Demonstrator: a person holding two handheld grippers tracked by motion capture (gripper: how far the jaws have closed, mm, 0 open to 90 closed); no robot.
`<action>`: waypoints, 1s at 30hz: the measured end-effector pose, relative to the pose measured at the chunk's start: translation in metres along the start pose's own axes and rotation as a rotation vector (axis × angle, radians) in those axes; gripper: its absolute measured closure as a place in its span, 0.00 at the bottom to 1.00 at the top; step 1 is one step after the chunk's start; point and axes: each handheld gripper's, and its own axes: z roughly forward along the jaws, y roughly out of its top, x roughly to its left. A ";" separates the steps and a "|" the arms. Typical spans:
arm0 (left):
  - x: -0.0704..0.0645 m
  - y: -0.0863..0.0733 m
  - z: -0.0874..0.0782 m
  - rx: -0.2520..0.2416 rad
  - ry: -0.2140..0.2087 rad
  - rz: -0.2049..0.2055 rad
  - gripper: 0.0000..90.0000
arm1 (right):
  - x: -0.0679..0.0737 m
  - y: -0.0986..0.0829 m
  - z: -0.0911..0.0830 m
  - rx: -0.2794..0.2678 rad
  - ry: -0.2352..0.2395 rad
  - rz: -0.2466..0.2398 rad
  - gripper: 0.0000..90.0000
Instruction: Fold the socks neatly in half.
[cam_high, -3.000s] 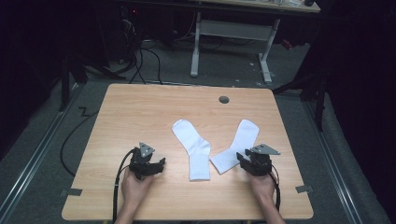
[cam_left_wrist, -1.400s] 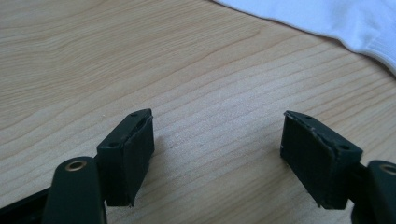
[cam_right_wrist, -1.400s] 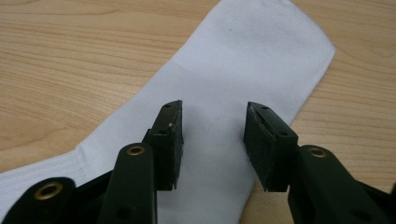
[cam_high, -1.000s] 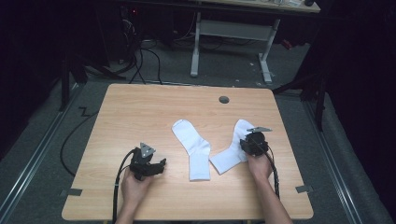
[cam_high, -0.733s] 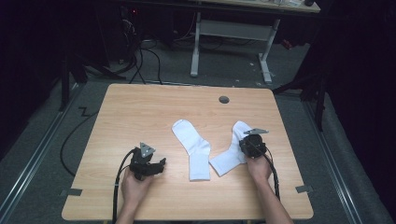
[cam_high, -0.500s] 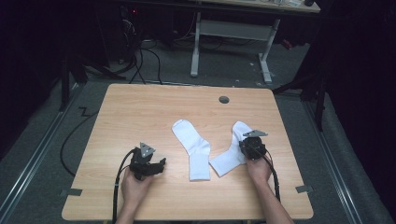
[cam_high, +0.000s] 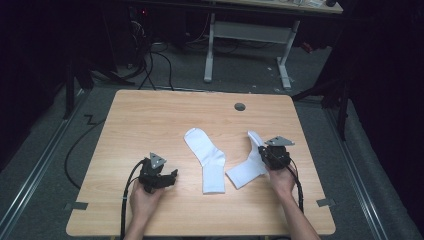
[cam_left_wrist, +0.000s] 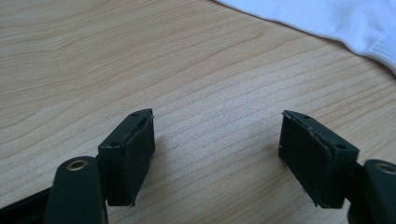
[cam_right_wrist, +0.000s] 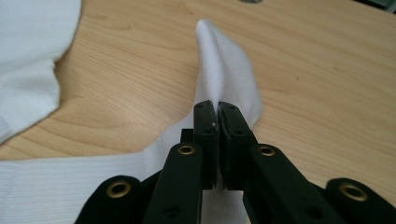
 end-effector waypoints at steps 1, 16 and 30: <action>0.000 0.000 0.000 -0.001 -0.001 0.000 0.31 | 0.001 0.003 -0.005 -0.019 0.005 -0.014 0.96; 0.000 0.000 0.000 -0.001 -0.001 0.000 0.30 | 0.015 0.028 -0.036 -0.109 0.068 -0.099 0.96; 0.000 0.000 0.000 -0.002 0.002 -0.002 0.31 | 0.033 0.051 -0.059 -0.187 0.120 -0.177 0.96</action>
